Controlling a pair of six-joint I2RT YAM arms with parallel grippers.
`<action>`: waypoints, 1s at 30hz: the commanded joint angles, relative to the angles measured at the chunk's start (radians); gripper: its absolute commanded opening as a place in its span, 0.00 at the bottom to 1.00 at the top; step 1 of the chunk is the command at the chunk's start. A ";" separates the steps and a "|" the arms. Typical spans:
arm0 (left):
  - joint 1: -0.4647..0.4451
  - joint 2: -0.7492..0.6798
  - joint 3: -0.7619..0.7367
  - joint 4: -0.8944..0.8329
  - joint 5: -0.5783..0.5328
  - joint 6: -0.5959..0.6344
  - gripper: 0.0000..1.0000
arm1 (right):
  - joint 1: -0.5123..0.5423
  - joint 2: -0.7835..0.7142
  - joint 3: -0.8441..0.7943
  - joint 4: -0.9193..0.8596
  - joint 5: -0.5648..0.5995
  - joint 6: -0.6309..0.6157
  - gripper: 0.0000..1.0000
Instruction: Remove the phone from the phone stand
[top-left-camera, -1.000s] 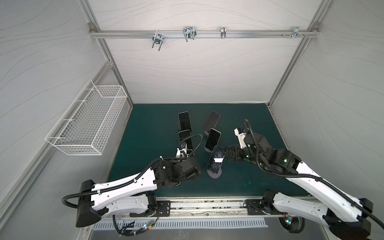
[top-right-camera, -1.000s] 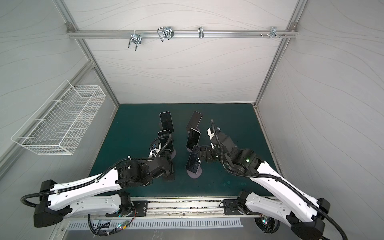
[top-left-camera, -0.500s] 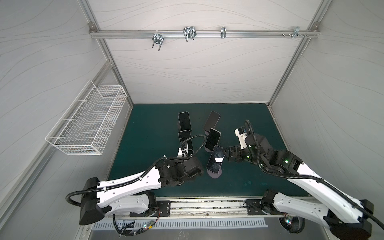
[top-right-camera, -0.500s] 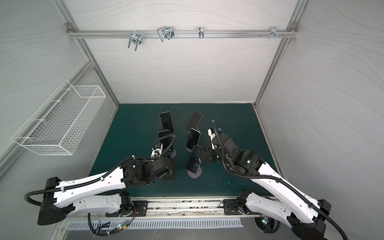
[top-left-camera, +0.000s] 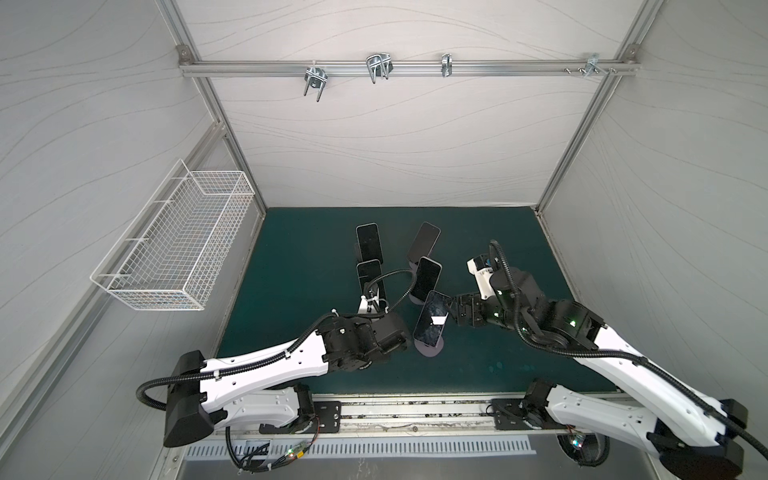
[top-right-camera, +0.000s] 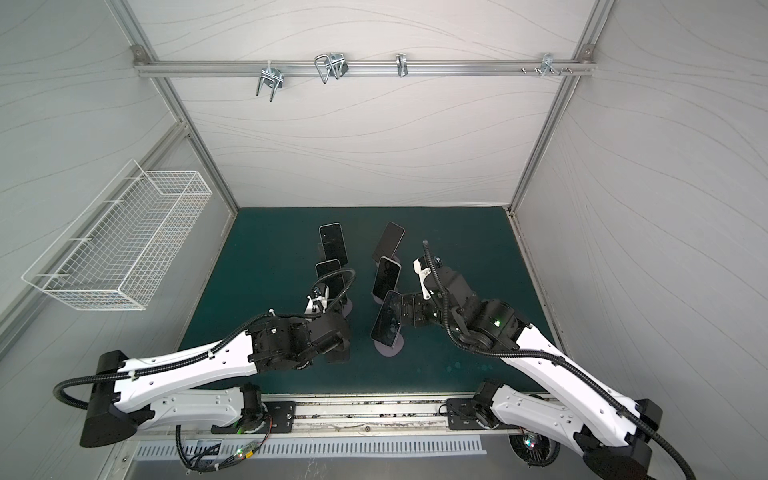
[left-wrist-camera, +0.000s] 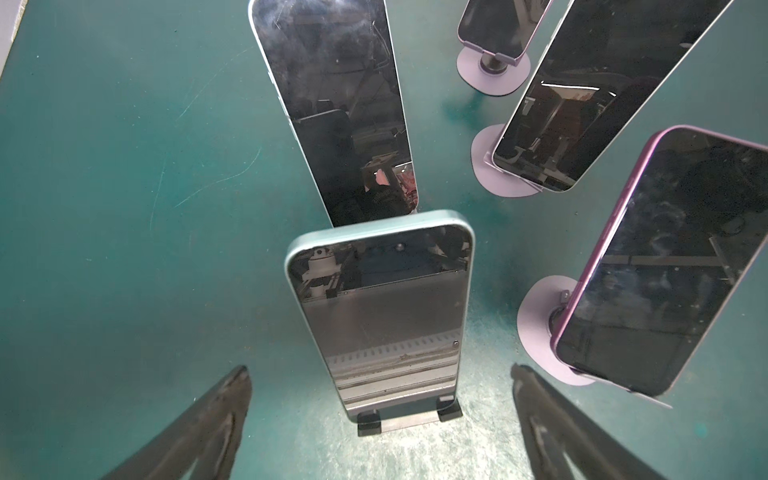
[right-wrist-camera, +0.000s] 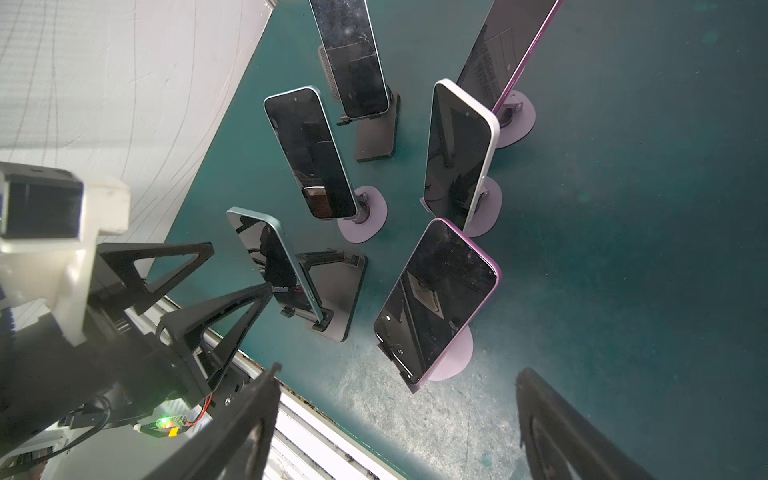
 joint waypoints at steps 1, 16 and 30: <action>-0.003 0.011 0.043 0.007 -0.038 -0.022 0.99 | -0.005 -0.004 0.005 0.003 -0.016 0.009 0.89; 0.064 0.067 0.077 0.031 0.022 -0.104 0.99 | -0.005 -0.010 0.028 -0.025 -0.053 0.045 0.88; 0.103 0.095 0.108 0.032 0.026 -0.082 0.98 | -0.005 0.003 0.035 -0.023 -0.068 0.067 0.88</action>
